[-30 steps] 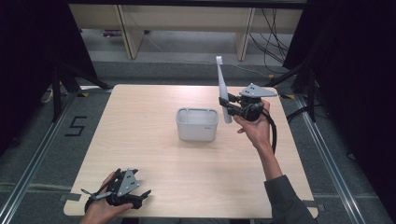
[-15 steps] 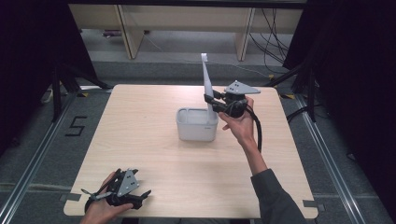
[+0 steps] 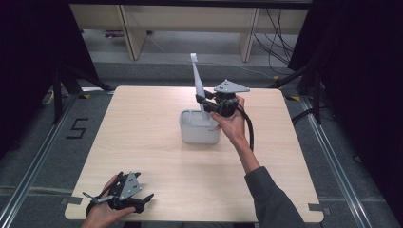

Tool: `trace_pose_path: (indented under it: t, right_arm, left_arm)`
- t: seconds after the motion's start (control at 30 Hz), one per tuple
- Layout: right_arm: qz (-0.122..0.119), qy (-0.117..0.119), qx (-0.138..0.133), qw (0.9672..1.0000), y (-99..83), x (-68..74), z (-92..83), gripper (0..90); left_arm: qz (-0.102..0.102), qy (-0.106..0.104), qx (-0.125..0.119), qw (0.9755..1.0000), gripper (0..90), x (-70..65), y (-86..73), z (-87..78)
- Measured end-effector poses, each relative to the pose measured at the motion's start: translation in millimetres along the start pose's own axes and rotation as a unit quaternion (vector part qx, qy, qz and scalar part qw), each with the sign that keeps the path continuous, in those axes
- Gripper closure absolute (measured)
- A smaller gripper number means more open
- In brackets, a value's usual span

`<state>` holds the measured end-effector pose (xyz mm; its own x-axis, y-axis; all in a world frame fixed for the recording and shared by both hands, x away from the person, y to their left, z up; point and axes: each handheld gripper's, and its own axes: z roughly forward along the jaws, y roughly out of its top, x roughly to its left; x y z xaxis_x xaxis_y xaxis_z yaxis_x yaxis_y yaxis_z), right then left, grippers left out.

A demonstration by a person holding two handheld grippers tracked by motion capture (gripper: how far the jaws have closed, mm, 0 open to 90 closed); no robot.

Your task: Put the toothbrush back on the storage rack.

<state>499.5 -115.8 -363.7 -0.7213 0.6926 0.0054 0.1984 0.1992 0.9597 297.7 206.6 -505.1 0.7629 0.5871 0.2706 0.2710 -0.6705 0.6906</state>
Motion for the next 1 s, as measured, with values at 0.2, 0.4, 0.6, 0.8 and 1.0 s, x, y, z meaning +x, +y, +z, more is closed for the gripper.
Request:
trace_pose_path:
  t: [0.2,0.4,0.6,0.8,1.0]
  right_arm:
    - [0.007,-0.001,0.008,0.9999,-5.2,1.1,8.1,66.6]
    - [0.008,-0.001,0.008,0.9999,-11.5,0.8,13.4,66.6]
    - [0.007,-0.004,0.017,0.9998,-17.7,-3.0,17.1,66.5]
    - [0.006,-0.012,0.032,0.9994,-22.9,-2.8,18.4,66.5]
    - [0.013,-0.01,0.048,0.9987,-32.1,-6.6,21.7,66.5]
  left_arm:
    - [0.003,-0.001,-0.002,1.0,15.3,0.3,0.3,-0.2]
    - [0.001,0.0,-0.002,1.0,15.3,0.2,0.3,0.0]
    - [-0.002,-0.003,-0.002,1.0,15.3,-0.3,0.1,-0.2]
    - [-0.002,-0.003,-0.002,1.0,15.3,-0.4,0.1,-0.1]
    - [0.004,0.002,0.0,1.0,15.3,0.7,0.2,0.1]
